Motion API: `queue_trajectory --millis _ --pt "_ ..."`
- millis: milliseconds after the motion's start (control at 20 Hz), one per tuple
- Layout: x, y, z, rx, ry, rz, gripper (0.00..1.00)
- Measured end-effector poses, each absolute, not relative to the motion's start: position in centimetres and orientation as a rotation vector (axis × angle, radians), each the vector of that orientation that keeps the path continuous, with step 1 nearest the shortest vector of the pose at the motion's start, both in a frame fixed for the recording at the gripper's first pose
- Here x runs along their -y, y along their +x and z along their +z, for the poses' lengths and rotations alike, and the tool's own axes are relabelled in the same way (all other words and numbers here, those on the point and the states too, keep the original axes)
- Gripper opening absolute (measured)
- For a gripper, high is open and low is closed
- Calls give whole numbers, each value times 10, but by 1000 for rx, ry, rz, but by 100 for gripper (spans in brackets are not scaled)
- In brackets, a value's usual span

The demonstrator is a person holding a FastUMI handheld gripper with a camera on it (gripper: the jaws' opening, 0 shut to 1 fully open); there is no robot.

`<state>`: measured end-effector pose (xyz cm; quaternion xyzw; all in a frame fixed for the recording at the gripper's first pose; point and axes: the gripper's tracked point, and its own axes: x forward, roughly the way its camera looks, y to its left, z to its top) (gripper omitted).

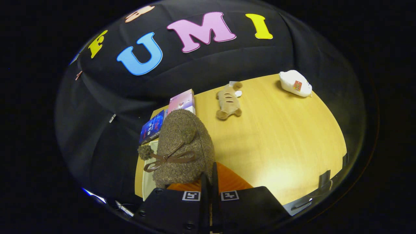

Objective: Open the storage box then place both shoes into the box .Put the left shoe in first, then the right shoe, with the right side of both shoes facing outward in a uniform manner.

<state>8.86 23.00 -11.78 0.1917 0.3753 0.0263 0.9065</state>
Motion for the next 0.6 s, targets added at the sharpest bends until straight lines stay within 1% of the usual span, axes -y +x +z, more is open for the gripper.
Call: queue_trajectory --millis 100,300,600 --pt "-255 93 -119 -788 409 79 8" --pt "-288 102 -140 -837 417 82 8" --pt "-305 109 -181 -914 402 29 8"
